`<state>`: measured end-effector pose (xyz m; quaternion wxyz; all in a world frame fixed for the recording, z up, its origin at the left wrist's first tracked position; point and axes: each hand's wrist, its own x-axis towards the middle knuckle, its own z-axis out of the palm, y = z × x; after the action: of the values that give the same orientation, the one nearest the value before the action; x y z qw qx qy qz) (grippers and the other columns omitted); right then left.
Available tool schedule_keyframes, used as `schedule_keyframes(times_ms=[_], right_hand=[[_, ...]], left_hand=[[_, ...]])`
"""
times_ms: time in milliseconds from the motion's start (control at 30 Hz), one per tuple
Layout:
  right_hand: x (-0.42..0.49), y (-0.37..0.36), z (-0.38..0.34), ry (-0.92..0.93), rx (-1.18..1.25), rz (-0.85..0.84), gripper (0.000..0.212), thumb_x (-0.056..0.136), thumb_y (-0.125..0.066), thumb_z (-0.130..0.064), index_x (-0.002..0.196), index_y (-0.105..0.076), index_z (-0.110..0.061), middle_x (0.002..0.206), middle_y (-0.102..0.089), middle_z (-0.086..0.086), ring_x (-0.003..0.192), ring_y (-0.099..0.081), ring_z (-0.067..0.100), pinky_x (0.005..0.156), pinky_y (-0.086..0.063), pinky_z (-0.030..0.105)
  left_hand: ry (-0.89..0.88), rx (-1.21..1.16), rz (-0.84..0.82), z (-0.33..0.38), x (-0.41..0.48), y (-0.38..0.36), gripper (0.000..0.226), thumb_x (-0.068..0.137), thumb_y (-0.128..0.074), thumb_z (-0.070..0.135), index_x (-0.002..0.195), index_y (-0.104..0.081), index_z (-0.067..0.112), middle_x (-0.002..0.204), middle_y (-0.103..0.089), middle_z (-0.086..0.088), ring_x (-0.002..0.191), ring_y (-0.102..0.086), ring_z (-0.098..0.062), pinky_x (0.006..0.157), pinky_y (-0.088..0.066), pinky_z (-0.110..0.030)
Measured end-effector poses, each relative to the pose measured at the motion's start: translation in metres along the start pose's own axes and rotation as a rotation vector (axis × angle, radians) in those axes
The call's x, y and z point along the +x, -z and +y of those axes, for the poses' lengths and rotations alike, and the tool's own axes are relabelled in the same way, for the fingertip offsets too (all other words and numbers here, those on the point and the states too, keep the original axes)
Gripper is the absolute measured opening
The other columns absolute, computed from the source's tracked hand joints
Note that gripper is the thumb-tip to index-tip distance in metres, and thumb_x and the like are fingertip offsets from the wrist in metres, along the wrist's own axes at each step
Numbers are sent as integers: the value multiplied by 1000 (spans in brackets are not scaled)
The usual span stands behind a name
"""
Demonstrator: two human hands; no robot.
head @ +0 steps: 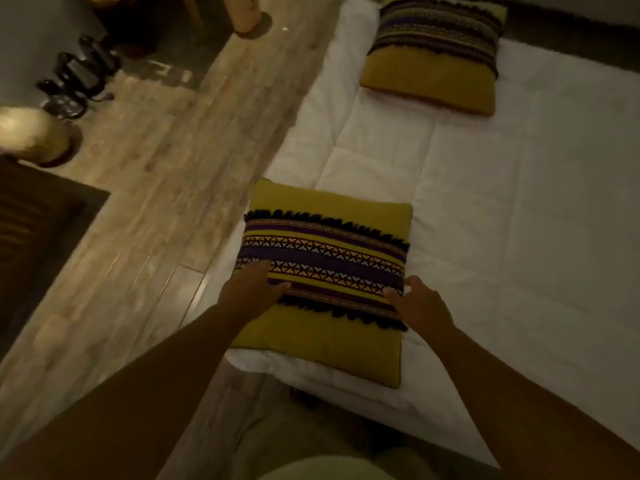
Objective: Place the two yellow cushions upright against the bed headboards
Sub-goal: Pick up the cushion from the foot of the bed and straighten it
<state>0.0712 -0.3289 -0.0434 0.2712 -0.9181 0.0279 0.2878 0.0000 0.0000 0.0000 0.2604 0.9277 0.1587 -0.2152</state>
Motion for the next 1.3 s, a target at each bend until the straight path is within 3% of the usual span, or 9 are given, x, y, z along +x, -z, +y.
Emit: schedule_keyframes(times_ms=[100,333,500,733,1000,1133,1300], right_hand=[[16,-10,-9,-84,82,38,60,85,-58,-67,122,-53,-21,111,-69,8,84,-59,20,70,-46,29],[47,-37,7,-214,128,69,66,86,-63,-58,129,-51,-10,120,-65,18,107,-64,34,74,-42,30],[72,-56,21,-260,146,62,68,83,-65,-60,127,-50,-11,119,-61,17,108,-63,36,83,-55,44],[87,-78,34,-295,149,88,74,82,-66,-60,129,-48,-6,121,-57,18,109,-61,38,88,-54,53],[101,-92,43,-405,299,81,82,74,-77,-57,130,-47,-5,125,-60,16,112,-61,35,81,-50,39],[105,-96,44,-379,320,83,74,75,-78,-53,126,-54,-6,118,-65,14,106,-64,31,78,-52,36],[108,-97,40,-415,369,98,73,75,-81,-47,122,-46,-4,107,-55,5,97,-58,25,71,-45,32]], left_hand=[[12,15,-9,-22,35,9,58,89,-60,51,135,-50,18,130,-60,-8,117,-58,-28,95,-51,-46],[74,-51,-64,-63,94,1,52,84,-66,52,124,-58,19,119,-65,-8,107,-64,-27,88,-54,-46],[153,-24,-119,-93,124,-12,70,78,-66,62,130,-49,19,124,-60,-10,110,-63,-30,91,-54,-52],[235,-85,-118,-114,152,-31,94,61,-78,66,136,-40,21,125,-60,-10,112,-62,-33,91,-53,-56],[353,-291,-88,-124,163,-58,102,58,-87,56,136,-37,13,131,-58,-12,118,-59,-34,93,-52,-50],[358,-300,-92,-128,172,-62,108,56,-89,53,138,-34,10,135,-54,-14,122,-56,-35,97,-51,-53],[370,-331,-102,-128,175,-63,111,57,-90,47,140,-28,11,138,-48,-16,126,-52,-36,100,-49,-53]])
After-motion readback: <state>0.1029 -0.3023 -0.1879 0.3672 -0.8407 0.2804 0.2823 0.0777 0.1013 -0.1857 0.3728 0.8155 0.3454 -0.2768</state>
